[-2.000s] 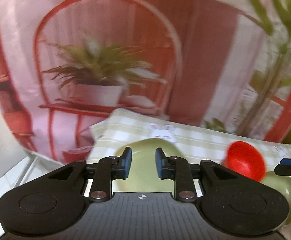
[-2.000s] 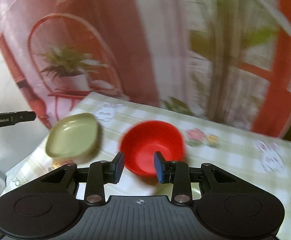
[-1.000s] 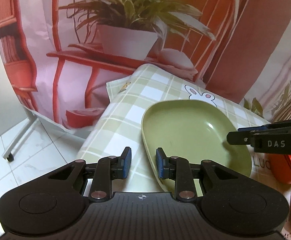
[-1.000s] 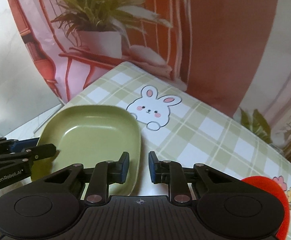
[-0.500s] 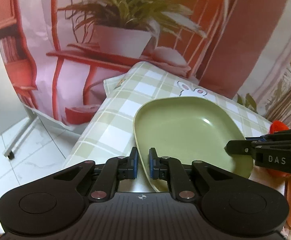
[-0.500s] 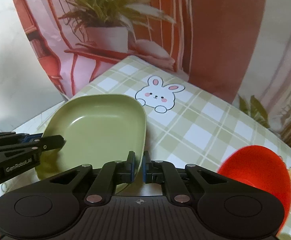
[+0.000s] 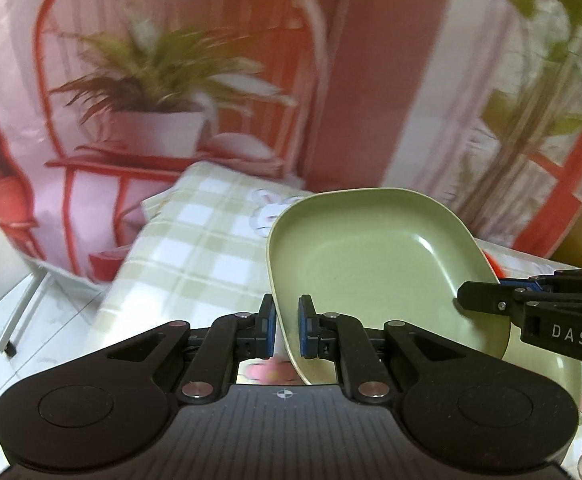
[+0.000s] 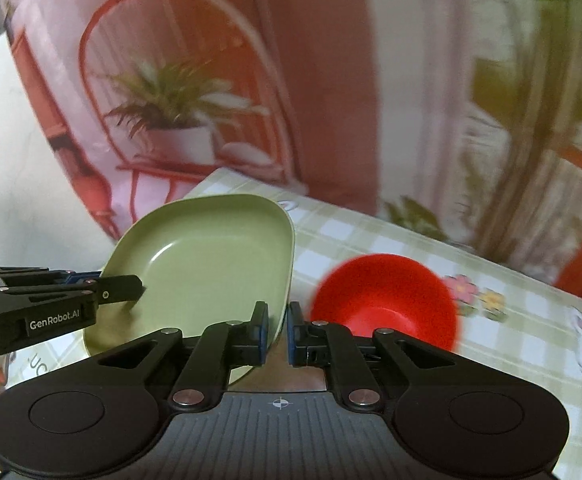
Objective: Organize plates and bowls
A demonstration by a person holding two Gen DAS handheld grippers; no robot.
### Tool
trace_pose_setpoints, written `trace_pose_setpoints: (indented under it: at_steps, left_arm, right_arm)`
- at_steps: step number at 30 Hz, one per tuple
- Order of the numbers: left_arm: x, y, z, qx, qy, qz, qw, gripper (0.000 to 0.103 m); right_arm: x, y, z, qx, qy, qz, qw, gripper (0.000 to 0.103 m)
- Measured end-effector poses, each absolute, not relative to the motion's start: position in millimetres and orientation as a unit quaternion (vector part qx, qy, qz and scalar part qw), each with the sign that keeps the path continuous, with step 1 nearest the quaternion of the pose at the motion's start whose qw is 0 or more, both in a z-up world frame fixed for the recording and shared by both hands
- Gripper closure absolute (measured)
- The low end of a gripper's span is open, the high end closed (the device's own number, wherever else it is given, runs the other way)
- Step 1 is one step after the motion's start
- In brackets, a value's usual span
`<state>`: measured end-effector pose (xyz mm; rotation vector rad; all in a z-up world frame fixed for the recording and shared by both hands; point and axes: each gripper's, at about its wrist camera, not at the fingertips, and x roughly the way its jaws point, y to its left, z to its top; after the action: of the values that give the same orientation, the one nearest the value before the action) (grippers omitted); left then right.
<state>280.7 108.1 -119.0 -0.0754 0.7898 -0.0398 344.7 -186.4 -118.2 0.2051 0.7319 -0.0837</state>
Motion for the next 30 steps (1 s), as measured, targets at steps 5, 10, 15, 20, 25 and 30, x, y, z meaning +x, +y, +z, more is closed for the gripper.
trace_pose_setpoints:
  at_steps: [5, 10, 15, 20, 25, 30]
  left_arm:
    - [277.2, 68.2, -112.2, -0.027, 0.388, -0.045, 0.92, 0.091]
    - [273.8, 28.9, -111.4, -0.021, 0.389, -0.072, 0.918, 0.09]
    - [272.2, -9.0, -112.7, -0.008, 0.386, -0.095, 0.918, 0.09]
    - [270.3, -42.2, -115.6, 0.007, 0.389, -0.115, 0.914, 0.09]
    - [266.0, -71.0, -119.6, 0.029, 0.394, -0.131, 0.909, 0.09]
    - [262.2, -91.6, -121.7, 0.043, 0.396, -0.142, 0.906, 0.09]
  right_arm:
    - [308.2, -217.6, -110.2, 0.12, 0.34, -0.064, 0.931, 0.094]
    - [273.2, -249.9, -105.8, 0.135, 0.325, -0.086, 0.932, 0.094]
    - [240.4, -277.5, -107.3, 0.15, 0.312, -0.109, 0.932, 0.094]
    - [211.9, -303.4, -113.8, 0.175, 0.301, -0.124, 0.929, 0.094]
    - [185.4, -316.1, -124.2, 0.186, 0.293, -0.14, 0.927, 0.094]
    - [160.8, -321.7, -130.2, 0.182, 0.286, -0.145, 0.93, 0.092]
